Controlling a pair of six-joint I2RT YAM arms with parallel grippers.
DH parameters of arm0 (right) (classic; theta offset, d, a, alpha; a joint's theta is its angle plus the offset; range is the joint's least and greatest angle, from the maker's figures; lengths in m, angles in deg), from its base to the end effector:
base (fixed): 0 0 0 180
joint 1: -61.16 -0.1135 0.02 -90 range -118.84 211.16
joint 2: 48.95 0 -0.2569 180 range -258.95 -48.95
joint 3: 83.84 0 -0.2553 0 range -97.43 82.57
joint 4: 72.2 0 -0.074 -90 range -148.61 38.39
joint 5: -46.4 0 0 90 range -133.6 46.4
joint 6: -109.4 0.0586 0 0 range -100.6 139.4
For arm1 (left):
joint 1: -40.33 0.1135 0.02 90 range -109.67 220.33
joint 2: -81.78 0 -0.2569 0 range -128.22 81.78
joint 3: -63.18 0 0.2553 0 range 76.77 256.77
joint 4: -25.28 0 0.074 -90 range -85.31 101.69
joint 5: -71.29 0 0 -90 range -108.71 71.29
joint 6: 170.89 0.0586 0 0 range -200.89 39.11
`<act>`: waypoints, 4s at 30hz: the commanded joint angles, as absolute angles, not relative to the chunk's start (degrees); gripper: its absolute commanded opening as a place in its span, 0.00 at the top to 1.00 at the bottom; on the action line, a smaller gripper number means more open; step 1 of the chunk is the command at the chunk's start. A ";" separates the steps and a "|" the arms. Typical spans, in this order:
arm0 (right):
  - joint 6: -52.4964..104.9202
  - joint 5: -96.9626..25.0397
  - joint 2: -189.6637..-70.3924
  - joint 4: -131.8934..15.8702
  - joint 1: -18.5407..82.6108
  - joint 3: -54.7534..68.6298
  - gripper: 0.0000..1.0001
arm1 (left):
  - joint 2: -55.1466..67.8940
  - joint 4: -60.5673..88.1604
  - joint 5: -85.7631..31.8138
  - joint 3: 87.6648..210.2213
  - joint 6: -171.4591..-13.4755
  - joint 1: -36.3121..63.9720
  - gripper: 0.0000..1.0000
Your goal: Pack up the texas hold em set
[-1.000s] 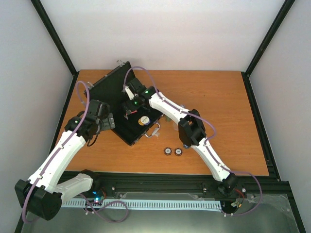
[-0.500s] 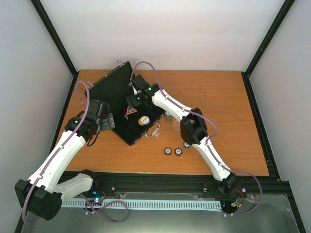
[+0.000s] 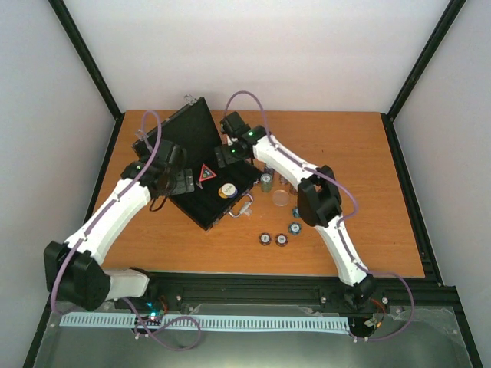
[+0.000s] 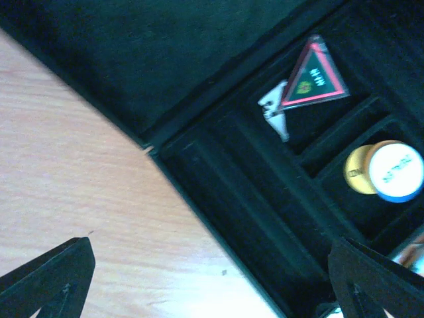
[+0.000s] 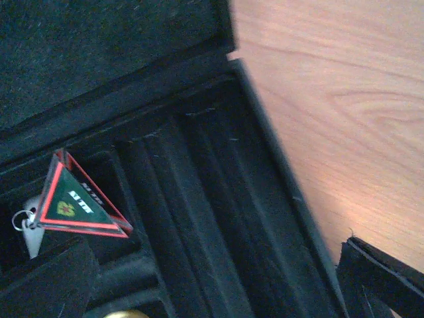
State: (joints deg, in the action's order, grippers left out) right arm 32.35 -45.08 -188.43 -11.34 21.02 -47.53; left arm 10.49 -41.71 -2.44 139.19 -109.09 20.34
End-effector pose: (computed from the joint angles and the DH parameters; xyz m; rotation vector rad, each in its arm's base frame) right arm 0.4159 0.3488 0.1884 -0.5994 2.5214 0.3170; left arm 0.2430 -0.0709 0.2625 -0.2762 2.5734 0.0769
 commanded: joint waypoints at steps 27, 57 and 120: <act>27.04 -52.57 -153.02 -13.11 36.09 -18.68 0.00 | -29.07 -17.05 -16.52 164.58 -102.20 20.64 0.08; 26.25 -51.34 -152.80 -12.63 38.18 -13.92 0.00 | -35.53 -19.14 -13.10 164.56 -105.35 20.82 0.08; 26.10 -50.96 -154.51 -13.05 38.31 -12.07 0.00 | -29.62 -28.85 -6.66 159.37 -102.63 21.84 0.06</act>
